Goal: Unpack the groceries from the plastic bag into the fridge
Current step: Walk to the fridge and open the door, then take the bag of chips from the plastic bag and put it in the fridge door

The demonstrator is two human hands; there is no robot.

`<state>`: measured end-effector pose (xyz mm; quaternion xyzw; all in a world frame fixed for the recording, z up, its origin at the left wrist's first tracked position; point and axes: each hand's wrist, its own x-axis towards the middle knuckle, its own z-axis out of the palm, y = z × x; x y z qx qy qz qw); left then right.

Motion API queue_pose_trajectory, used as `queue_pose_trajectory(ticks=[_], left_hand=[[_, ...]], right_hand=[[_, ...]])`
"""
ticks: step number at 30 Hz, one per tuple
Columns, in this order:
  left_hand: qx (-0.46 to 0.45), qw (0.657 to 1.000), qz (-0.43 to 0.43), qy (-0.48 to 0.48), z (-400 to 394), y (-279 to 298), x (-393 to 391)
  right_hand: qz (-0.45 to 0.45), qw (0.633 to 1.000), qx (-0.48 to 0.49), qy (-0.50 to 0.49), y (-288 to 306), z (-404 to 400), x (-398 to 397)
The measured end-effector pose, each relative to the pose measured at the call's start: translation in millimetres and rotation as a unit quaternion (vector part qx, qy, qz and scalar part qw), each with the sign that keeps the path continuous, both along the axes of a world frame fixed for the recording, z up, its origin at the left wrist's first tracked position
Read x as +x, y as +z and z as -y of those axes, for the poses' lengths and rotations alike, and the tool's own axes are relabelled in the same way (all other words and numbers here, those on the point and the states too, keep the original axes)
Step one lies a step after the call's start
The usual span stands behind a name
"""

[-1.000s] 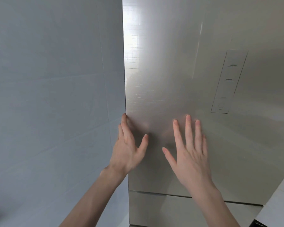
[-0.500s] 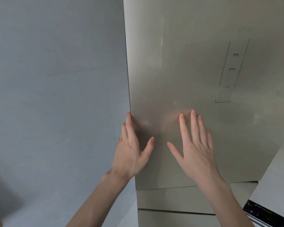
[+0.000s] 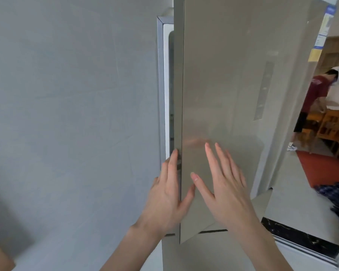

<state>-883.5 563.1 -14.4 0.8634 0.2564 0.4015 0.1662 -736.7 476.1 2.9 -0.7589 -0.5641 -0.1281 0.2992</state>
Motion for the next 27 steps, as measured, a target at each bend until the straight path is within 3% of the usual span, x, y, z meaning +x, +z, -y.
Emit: queue_pose_trajectory(ticks=[6,11,14,18,20,23,27], left_hand=[[-0.034,0.996,0.002,-0.088,49.9,1.4,-20.7],[0.045,0.993,-0.064,-0.083,72.6,6.3,-26.6],[0.09,0.992,-0.083,-0.044,77.4,8.2,-26.8],[0.125,0.988,-0.094,-0.008,68.3,10.6,-30.9],[0.146,0.984,-0.101,0.017,60.0,10.9,-33.5],[0.164,0.98,-0.094,0.061,49.4,9.2,-38.4],[0.166,0.978,-0.089,0.089,41.9,6.1,-41.3]], right_hand=[[-0.009,0.999,0.016,-0.026,-4.3,52.7,-31.0],[-0.052,0.994,0.064,-0.072,-9.3,86.3,-44.2],[0.021,0.983,0.145,-0.115,-4.6,105.0,-53.3],[0.16,0.974,0.159,-0.014,0.4,111.3,-60.8],[0.134,0.984,0.114,0.032,1.5,107.7,-57.6],[0.018,0.997,0.055,0.059,5.2,101.9,-47.8],[-0.039,0.998,-0.039,0.04,5.4,93.9,-25.0]])
